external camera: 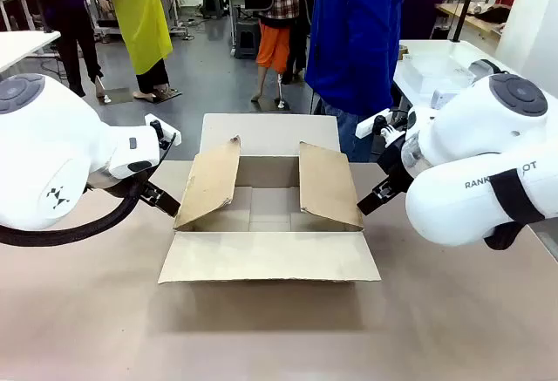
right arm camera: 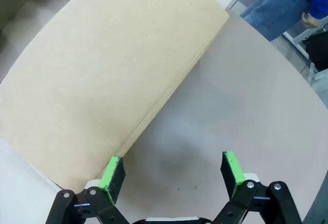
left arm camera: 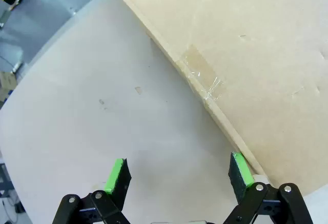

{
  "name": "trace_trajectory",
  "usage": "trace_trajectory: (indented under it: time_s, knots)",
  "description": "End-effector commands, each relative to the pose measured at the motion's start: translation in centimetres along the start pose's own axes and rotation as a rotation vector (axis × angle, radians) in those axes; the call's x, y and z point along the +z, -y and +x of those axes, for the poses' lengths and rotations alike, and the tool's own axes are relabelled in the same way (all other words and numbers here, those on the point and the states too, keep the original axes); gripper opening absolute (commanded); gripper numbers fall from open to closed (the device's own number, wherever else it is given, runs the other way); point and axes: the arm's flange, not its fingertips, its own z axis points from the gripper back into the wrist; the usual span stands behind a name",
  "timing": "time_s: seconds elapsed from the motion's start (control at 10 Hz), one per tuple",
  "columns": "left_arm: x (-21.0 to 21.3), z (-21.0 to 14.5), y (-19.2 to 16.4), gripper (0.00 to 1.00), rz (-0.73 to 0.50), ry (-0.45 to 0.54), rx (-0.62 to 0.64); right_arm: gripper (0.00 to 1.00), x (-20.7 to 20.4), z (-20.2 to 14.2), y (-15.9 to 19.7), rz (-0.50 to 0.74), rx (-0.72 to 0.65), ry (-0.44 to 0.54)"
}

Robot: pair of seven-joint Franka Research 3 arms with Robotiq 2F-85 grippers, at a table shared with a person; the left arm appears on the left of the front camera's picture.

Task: Pack the gift set into the box.
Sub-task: Place both hands on the side flaps of the Package Box and spread them outward.

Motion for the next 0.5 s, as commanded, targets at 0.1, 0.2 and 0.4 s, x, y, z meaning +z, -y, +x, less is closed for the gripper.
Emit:
trace_trajectory:
  time_s: [0.1,0.2,0.4]
  knots:
    - [0.02,0.01,0.01,1.0,0.0,0.001,0.0,1.0,0.0,0.0,0.0,0.0,0.0,0.0]
    - [0.02,0.01,0.01,1.0,0.0,0.001,0.0,1.0,0.0,0.0,0.0,0.0,0.0,0.0]
    - [0.02,0.01,0.01,1.0,0.0,0.001,0.0,1.0,0.0,0.0,0.0,0.0,0.0,0.0]
